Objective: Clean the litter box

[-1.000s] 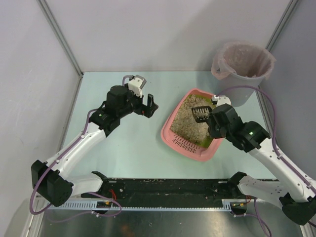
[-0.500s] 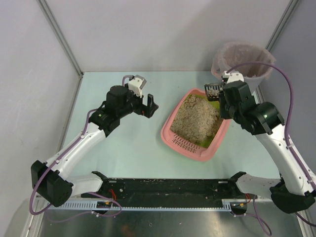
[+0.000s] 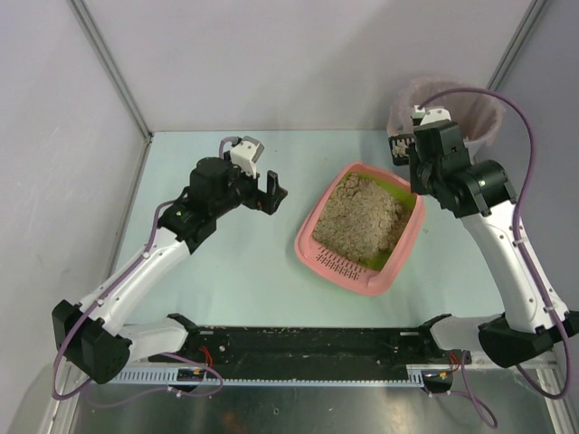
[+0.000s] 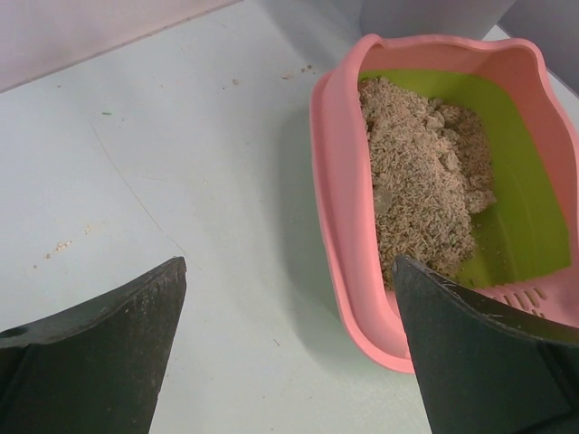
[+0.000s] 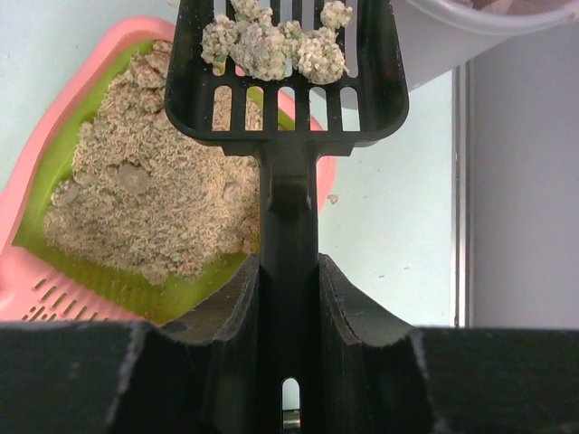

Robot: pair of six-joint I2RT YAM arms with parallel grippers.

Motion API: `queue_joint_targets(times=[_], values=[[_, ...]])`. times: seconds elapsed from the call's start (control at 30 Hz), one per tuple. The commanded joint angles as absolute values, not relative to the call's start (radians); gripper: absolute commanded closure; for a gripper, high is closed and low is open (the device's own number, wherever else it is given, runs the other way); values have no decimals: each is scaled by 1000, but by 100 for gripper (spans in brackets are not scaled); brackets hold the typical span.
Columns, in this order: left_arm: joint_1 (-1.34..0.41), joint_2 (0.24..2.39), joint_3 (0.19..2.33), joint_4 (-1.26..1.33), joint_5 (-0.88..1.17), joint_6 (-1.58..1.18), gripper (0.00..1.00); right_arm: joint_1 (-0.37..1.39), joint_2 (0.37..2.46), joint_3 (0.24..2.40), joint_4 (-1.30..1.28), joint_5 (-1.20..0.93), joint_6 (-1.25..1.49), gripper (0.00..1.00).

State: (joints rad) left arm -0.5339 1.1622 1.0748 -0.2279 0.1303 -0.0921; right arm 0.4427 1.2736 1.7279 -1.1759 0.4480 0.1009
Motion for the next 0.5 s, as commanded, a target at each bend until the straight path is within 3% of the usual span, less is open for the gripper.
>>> queue_joint_targets(times=[0.0, 0.47], values=[[-526, 1143, 1075, -210, 95, -68, 0, 407, 1327, 1808, -1083, 459, 45, 100], [-520, 1160, 1074, -212, 86, -61, 0, 166, 1477, 1962, -966, 338, -51, 100]])
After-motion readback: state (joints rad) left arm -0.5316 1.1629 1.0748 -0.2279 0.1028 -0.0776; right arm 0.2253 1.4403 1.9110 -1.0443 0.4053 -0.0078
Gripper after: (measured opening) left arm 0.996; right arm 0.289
